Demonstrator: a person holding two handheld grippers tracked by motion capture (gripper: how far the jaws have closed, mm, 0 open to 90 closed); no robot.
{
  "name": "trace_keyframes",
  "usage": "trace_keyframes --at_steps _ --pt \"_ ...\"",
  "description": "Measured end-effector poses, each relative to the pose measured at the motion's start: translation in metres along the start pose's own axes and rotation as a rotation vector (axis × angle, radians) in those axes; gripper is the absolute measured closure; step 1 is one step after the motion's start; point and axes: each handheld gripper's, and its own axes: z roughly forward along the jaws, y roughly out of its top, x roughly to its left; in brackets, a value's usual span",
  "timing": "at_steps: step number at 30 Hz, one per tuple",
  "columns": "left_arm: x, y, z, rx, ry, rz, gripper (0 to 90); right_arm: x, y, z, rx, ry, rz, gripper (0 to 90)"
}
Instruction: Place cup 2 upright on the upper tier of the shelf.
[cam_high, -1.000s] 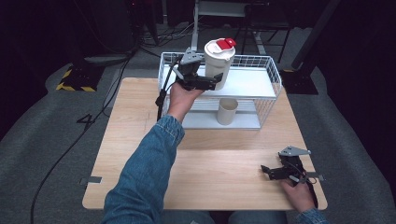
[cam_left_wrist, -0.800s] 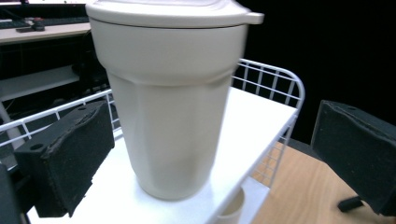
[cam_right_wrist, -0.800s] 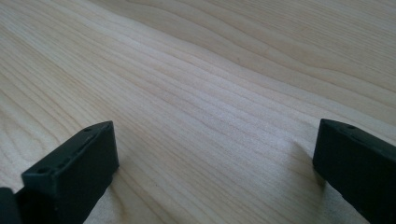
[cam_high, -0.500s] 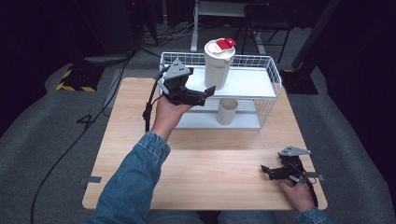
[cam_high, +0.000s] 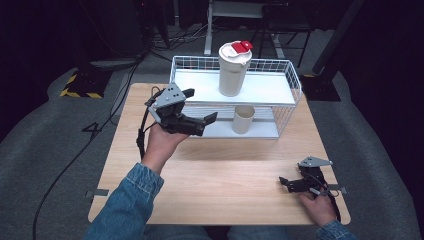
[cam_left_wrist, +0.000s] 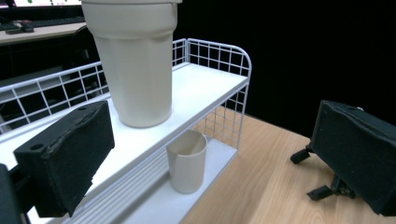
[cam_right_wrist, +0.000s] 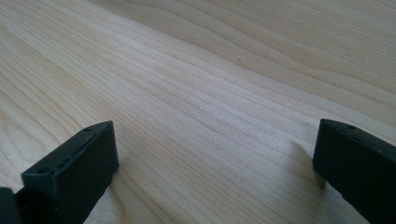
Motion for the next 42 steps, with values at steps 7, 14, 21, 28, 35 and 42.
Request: trace_keyframes --at_steps 7,14,21,28,35,42 --pt "-0.004 -0.014 -0.015 0.025 -0.004 0.013 0.0 0.000 0.000 0.000 0.000 0.000 0.000 0.1" --pt "-0.007 -0.027 -0.024 0.063 -0.021 0.025 0.0 0.000 0.000 0.000 0.000 0.000 0.000 0.2" --pt "-0.010 -0.043 -0.030 0.106 0.001 0.014 0.0 0.000 0.000 0.000 0.000 0.000 0.000 0.1" --pt "-0.009 -0.073 -0.034 0.164 0.020 0.029 0.0 0.000 0.000 0.000 0.000 0.000 0.000 0.1" --pt "-0.011 -0.095 -0.040 0.176 0.042 0.018 0.0 0.000 0.000 0.000 0.000 0.000 -0.001 0.1" --pt "-0.026 -0.119 -0.054 0.210 0.057 0.028 0.0 0.000 0.000 0.000 0.000 0.000 0.000 0.1"
